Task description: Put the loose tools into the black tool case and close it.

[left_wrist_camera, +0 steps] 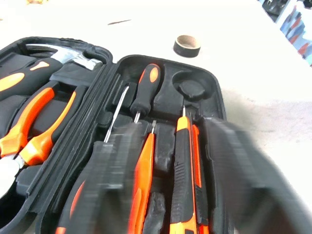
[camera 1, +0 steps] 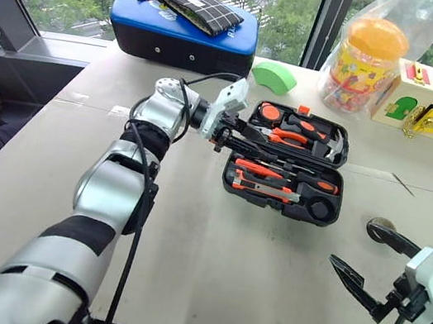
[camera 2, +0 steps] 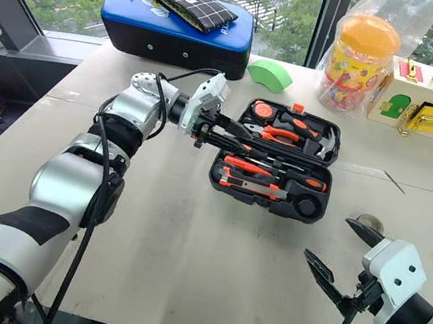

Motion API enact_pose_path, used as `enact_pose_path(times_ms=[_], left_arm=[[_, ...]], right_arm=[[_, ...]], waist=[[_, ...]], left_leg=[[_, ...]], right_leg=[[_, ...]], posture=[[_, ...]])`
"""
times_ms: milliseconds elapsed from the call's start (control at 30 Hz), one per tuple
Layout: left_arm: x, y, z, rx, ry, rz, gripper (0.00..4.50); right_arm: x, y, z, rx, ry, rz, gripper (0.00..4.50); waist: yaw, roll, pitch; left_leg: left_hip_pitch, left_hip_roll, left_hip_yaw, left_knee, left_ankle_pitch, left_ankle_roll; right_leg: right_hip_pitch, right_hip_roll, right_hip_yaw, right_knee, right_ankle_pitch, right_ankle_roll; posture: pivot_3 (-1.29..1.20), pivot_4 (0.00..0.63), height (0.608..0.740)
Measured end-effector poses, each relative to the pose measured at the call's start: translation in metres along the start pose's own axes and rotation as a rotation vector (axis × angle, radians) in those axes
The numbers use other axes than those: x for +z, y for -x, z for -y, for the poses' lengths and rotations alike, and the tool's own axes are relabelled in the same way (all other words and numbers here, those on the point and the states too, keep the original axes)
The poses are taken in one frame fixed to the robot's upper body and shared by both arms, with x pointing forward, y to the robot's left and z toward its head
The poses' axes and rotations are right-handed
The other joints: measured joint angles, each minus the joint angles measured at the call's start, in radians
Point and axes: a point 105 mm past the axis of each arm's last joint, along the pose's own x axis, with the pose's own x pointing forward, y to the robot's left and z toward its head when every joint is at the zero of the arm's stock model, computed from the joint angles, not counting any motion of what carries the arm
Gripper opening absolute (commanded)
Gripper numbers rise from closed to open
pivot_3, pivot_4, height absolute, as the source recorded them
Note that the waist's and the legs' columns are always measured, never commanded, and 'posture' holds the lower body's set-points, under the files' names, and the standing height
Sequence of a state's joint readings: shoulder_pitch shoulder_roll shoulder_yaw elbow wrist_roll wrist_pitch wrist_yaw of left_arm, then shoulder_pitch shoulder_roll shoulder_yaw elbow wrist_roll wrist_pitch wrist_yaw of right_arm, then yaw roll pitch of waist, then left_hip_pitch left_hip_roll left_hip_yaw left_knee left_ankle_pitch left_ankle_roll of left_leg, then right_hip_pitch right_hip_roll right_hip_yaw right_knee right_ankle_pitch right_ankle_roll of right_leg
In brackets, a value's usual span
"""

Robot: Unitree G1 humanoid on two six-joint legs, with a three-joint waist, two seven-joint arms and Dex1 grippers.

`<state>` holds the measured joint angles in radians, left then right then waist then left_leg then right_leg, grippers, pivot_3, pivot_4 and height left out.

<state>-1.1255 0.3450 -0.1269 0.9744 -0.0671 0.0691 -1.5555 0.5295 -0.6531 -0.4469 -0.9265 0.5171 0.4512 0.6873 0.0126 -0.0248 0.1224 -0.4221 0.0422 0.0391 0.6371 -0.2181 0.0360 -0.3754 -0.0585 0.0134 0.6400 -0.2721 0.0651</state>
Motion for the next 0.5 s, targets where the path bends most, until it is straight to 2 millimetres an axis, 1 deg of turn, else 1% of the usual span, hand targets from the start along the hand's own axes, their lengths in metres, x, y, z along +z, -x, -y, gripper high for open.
enact_pose_path(times_ms=[67, 233, 333, 400, 500], left_arm=[[-0.014, -0.007, 0.005, 0.016, 0.012, -0.003, 0.15], [-0.041, -0.025, 0.013, 0.075, -0.001, -0.063, 0.15], [-0.05, -0.03, 0.012, 0.116, -0.044, -0.095, 0.15], [-0.052, -0.039, 0.011, 0.141, -0.07, -0.095, 0.15], [-0.055, -0.043, 0.008, 0.171, -0.089, -0.098, 0.15]], right_arm=[[0.002, -0.002, 0.002, 0.005, 0.008, 0.009, 4.5], [0.0, -0.004, 0.006, 0.023, 0.018, 0.003, 4.5], [0.002, -0.006, 0.007, 0.032, 0.029, 0.01, 4.5], [0.003, -0.007, 0.008, 0.038, 0.034, 0.01, 4.5], [0.003, -0.008, 0.009, 0.04, 0.037, 0.009, 4.5]], waist=[[0.0, 0.0, 0.0], [0.002, 0.0, 0.0], [0.002, 0.0, 0.0], [0.003, 0.0, 0.0], [0.003, 0.0, -0.001]], left_leg=[[0.001, 0.0, 0.0, 0.0, 0.0, 0.0], [0.001, 0.0, 0.001, 0.0, 0.0, 0.0], [0.003, 0.0, 0.002, 0.0, 0.0, 0.0], [0.005, 0.0, 0.003, 0.0, 0.0, 0.0], [0.007, 0.0, 0.004, 0.0, 0.0, 0.0]], right_leg=[[0.0, 0.0, 0.0, 0.001, 0.0, 0.0], [0.0, 0.0, 0.001, 0.001, 0.0, 0.0], [0.001, 0.0, 0.003, 0.001, 0.0, 0.0], [0.004, 0.0, 0.002, 0.001, 0.0, 0.0], [0.006, 0.0, 0.002, 0.001, 0.0, 0.0]], posture=[[0.0, 0.15, 0.74], [0.0, 0.15, 0.74], [0.0, 0.15, 0.74], [0.0, 0.15, 0.74], [0.0, 0.15, 0.74]])
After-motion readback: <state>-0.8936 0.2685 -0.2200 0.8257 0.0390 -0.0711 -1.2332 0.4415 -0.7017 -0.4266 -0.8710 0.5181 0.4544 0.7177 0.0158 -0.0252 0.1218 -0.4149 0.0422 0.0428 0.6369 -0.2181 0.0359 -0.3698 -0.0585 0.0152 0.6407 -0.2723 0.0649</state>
